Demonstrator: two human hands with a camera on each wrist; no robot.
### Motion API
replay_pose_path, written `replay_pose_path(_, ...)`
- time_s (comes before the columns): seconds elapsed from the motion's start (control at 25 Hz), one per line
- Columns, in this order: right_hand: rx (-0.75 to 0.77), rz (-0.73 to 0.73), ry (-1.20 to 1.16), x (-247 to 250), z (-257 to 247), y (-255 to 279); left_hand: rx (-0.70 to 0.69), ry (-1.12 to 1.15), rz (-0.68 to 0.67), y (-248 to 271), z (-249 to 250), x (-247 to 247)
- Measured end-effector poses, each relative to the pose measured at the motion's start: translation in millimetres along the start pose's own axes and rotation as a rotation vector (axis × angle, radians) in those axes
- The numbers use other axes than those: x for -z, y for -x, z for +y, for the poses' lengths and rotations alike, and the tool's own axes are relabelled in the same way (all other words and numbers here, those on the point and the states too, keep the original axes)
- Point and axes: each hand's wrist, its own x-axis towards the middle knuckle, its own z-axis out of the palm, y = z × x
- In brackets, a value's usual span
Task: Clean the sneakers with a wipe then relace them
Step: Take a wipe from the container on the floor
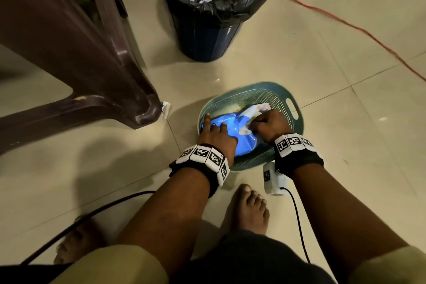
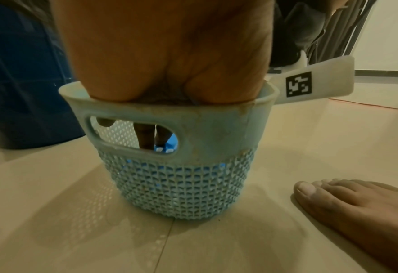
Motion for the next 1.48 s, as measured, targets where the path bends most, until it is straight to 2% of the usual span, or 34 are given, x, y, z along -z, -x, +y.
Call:
replay_pose_path(0.28, 0.115, 0.296, -0.185, 27, -6, 15, 0.000, 0.014, 0.023, -3, 2, -1)
replay_pose_path(0.6, 0.049, 0.238, -0.292, 24, -6, 16, -0.010, 0.080, 0.015, -6, 3, 1)
replay_pose_path(0.72, 0.067, 0.243, -0.321, 22, -6, 20, -0.026, 0.267, 0.132, 0, -3, 15)
replay_pose_path(0.88, 0.170, 0.253, -0.363, 34, -26, 41, 0.025, 0.965, 0.265, 12, -23, 50)
replay_pose_path(0.92, 0.209, 0.258, -0.384, 41, -33, 49, 0.025, 1.070, 0.312, 17, -28, 62)
replay_pose_path(1.24, 0.532, 0.158, -0.561, 113, -140, 141, -0.103, 1.412, 0.624, 104, -59, 149)
replay_pose_path(1.4, 0.675, 0.068, -0.535, 131, -195, 195, -0.136, 1.339, 0.799, 169, -86, 182)
replay_pose_path(1.48, 0.707, 0.100, -0.506, 131, -219, 214, -0.108, 1.304, 0.852, 198, -101, 190)
